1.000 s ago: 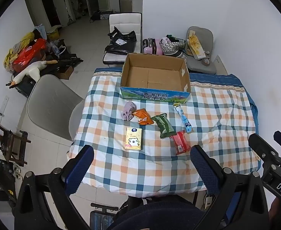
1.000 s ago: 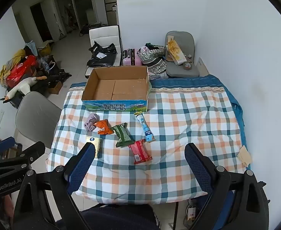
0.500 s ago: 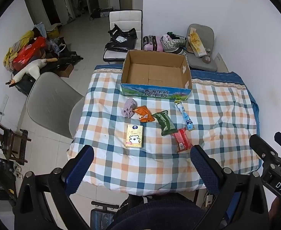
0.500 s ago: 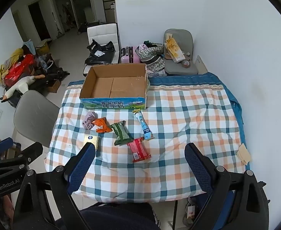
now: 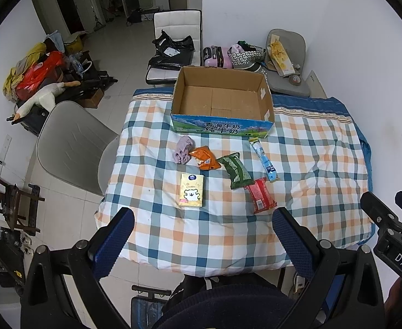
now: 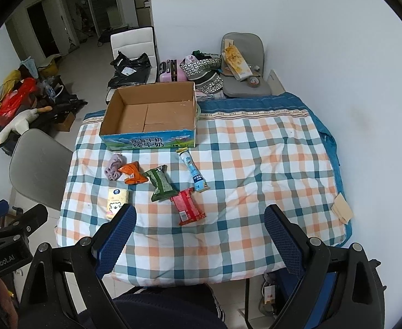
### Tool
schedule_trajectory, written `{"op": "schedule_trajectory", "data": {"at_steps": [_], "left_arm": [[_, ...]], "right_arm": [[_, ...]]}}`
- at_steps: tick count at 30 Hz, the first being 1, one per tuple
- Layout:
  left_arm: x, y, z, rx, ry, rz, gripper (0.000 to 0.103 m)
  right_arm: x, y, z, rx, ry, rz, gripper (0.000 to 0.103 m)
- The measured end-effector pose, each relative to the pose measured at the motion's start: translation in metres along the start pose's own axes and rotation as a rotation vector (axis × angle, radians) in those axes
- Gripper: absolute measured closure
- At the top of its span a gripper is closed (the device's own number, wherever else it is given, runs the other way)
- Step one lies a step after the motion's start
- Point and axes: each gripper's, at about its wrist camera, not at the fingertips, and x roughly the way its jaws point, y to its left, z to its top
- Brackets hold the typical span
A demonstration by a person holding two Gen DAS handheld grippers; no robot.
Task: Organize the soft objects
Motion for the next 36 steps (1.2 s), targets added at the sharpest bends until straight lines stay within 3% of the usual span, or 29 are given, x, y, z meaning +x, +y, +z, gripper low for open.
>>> {"op": "schedule_trajectory", "data": {"at_steps": [36], "left_arm": [[-0.0001, -0.0008, 0.0051, 0.004, -0.001, 0.000, 0.000]], "right_arm": [[-0.0017, -0.0005, 0.0028, 0.001, -0.011, -0.005, 0.007]]}}
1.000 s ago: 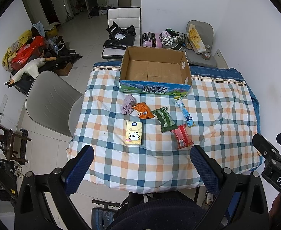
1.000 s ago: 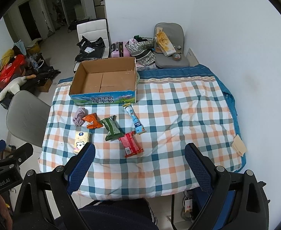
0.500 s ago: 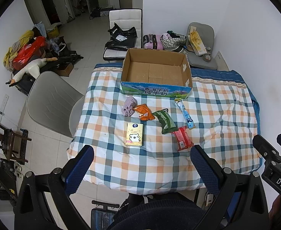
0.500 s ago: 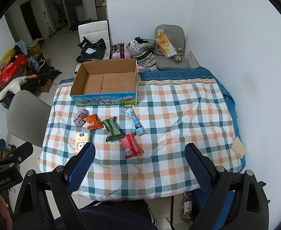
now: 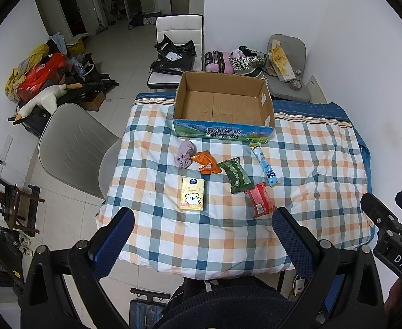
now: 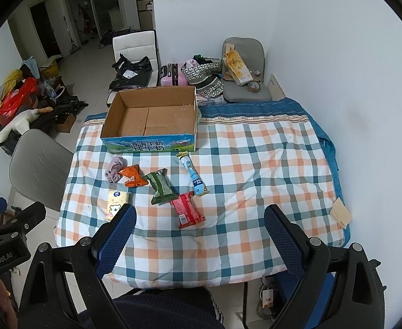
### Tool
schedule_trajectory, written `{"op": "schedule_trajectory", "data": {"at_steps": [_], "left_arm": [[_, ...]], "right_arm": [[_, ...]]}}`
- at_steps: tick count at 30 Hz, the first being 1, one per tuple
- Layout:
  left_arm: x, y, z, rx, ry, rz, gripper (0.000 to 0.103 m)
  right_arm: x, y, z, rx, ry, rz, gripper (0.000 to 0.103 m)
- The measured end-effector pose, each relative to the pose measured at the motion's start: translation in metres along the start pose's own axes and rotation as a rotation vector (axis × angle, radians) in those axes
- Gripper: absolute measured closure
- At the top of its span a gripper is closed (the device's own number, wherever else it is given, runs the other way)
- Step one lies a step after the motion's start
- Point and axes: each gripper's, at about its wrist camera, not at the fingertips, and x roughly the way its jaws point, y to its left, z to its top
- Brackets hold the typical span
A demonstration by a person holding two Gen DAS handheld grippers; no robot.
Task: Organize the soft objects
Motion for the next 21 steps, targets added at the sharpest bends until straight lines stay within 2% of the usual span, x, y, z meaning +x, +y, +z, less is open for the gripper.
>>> {"op": "schedule_trajectory", "data": {"at_steps": [21], "left_arm": [[0.0007, -0.0021, -0.0022, 0.000, -0.003, -0.003, 0.000]], "right_arm": [[-0.0013, 0.0012, 0.0003, -0.003, -0.001, 0.002, 0.007]]}}
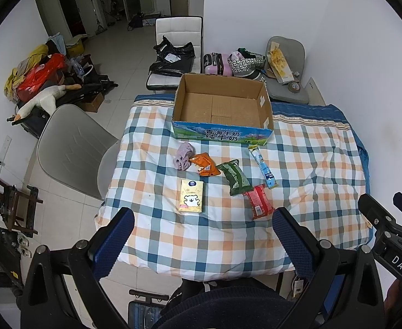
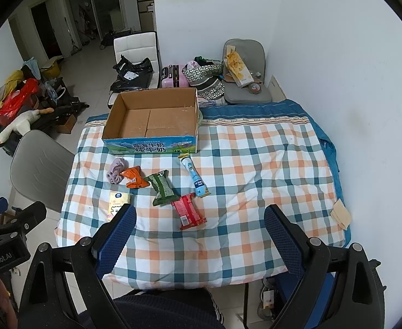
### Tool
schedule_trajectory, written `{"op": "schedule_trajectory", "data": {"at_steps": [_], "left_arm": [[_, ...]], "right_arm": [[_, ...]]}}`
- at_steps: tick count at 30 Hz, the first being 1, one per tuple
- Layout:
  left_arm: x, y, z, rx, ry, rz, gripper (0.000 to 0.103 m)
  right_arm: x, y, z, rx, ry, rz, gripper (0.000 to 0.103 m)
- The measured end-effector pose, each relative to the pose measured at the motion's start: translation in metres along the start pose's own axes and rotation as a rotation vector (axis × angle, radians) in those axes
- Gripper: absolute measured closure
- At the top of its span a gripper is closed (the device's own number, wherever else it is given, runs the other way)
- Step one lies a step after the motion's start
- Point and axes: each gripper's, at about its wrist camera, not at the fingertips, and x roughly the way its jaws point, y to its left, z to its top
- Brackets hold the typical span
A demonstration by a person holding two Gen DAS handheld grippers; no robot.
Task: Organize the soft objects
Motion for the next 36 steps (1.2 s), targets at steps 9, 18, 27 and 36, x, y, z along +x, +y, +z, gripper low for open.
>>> {"op": "schedule_trajectory", "data": {"at_steps": [9, 18, 27, 36], "left_arm": [[0.000, 0.002, 0.000, -0.003, -0.003, -0.004, 0.000], [0.061, 0.004, 0.020, -0.031, -0.009, 0.045, 0.000], [0.199, 0.043, 0.022, -0.127, 0.230, -0.010, 0.000], [0.305, 0.046, 0.003, -0.084, 0.365, -0.028, 0.000]], "right_arm": [[0.001, 0.000, -0.001, 0.000, -0.002, 0.000, 0.007], [0.048, 0.005, 0.011, 0.002, 0.087, 0.025, 0.007], [0.225, 0.005, -0.009, 0.009, 0.311, 0.073, 0.007], [0.375, 0.016, -0.032, 0.004, 0.471, 0.108, 0.007]]}}
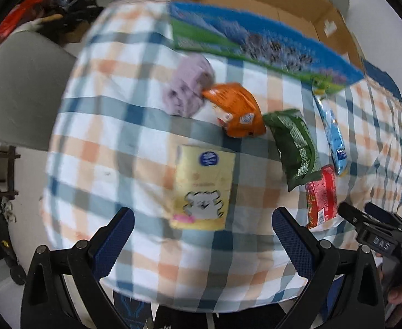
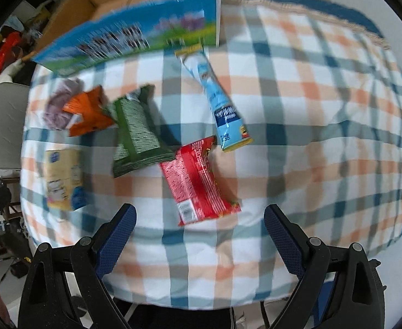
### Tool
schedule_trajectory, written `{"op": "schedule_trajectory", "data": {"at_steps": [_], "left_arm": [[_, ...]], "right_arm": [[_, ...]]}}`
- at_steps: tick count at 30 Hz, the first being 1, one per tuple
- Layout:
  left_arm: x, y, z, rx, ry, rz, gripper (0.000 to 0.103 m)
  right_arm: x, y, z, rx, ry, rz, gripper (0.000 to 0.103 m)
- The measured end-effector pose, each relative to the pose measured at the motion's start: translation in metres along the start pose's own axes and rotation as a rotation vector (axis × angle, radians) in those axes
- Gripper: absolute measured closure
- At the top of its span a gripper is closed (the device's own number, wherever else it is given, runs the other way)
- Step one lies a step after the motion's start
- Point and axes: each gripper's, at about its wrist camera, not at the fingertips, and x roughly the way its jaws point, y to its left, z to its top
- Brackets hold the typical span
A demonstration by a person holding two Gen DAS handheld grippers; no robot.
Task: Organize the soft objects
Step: 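Grasp the yellow Vinda tissue pack with the left tool while the right tool grasps the red snack bag, then carry both items into the cardboard box and open both tools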
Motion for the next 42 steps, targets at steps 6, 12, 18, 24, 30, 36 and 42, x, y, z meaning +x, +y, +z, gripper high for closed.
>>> {"op": "schedule_trajectory", "data": {"at_steps": [6, 12, 18, 24, 30, 36, 42], "left_arm": [[0.053, -0.007, 0.017, 0.029, 0.078, 0.007, 0.000], [0.088, -0.016, 0.034, 0.053, 0.137, 0.041, 0.000], [0.110, -0.022, 0.048, 0.063, 0.159, 0.069, 0.000], [0.128, -0.030, 0.044, 0.059, 0.161, 0.086, 0.020], [0.128, -0.032, 0.027, 0.050, 0.129, 0.120, 0.041], [0.121, -0.041, 0.015, 0.038, 0.126, 0.131, 0.042], [0.114, -0.046, 0.004, 0.037, 0.125, 0.128, 0.042]], "right_arm": [[0.065, 0.000, 0.011, -0.005, 0.085, 0.002, 0.007], [0.112, 0.008, 0.019, -0.025, 0.150, -0.003, 0.007], [0.149, 0.023, 0.027, -0.029, 0.181, -0.010, 0.008], [0.188, 0.036, 0.029, -0.008, 0.191, -0.020, 0.011], [0.197, 0.028, 0.030, 0.000, 0.207, -0.036, 0.022], [0.210, 0.034, 0.025, -0.013, 0.218, -0.051, 0.041], [0.227, 0.043, 0.010, -0.010, 0.229, -0.051, 0.047]]}}
